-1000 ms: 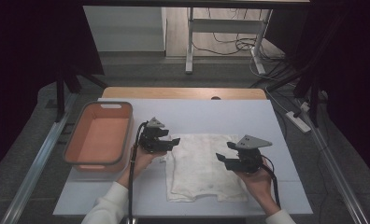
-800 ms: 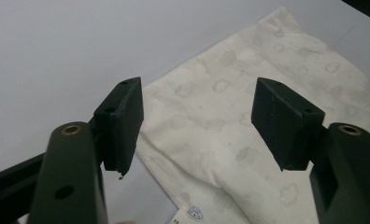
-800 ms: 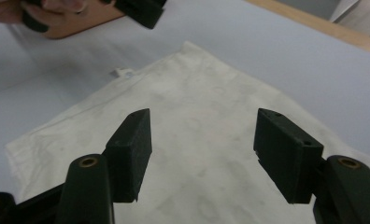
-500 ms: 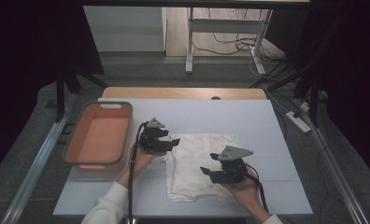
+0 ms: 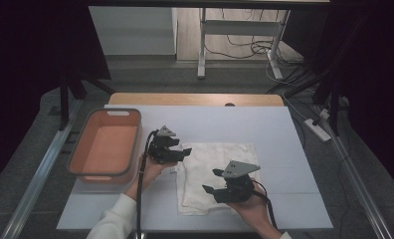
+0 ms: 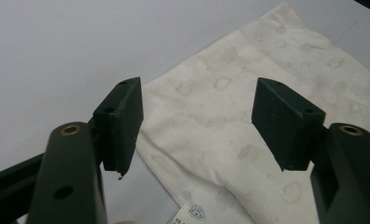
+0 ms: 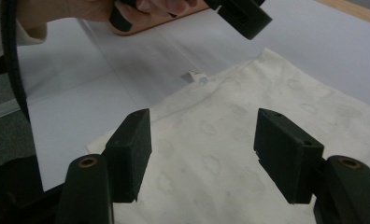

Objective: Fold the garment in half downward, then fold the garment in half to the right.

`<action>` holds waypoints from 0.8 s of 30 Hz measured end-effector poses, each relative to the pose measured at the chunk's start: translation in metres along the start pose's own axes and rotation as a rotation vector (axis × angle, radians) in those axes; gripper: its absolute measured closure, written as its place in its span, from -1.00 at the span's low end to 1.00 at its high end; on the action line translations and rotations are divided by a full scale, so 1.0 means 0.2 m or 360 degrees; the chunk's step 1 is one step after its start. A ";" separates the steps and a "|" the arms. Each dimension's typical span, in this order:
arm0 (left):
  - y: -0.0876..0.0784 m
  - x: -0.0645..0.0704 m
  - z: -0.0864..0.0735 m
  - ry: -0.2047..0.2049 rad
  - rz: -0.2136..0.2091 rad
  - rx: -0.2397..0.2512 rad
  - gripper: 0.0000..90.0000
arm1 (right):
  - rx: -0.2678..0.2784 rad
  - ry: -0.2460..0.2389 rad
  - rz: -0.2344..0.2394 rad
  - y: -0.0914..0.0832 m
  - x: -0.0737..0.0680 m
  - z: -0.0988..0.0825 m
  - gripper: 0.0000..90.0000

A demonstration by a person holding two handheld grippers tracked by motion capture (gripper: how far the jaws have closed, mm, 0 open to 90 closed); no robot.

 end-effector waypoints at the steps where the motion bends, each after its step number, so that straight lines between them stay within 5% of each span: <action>1: 0.00 0.00 0.00 0.0001 0.0001 -0.0003 -0.24 | -0.0002 -0.0001 0.0007 0.01 -0.01 0.00 -0.18; 24: -0.01 0.00 0.00 0.0001 0.0014 0.0003 -0.27 | -0.0084 -0.0033 0.0111 0.10 -0.18 -0.03 -0.18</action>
Point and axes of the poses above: each handheld gripper's, and its own axes: y roughly forward along the jaws, z roughly out of its top, x roughly to its right, the point moved 4 cm from there along y, roughly forward along the jaws, and after that the axes turned 11 degrees about x, right-handed, at the moved point
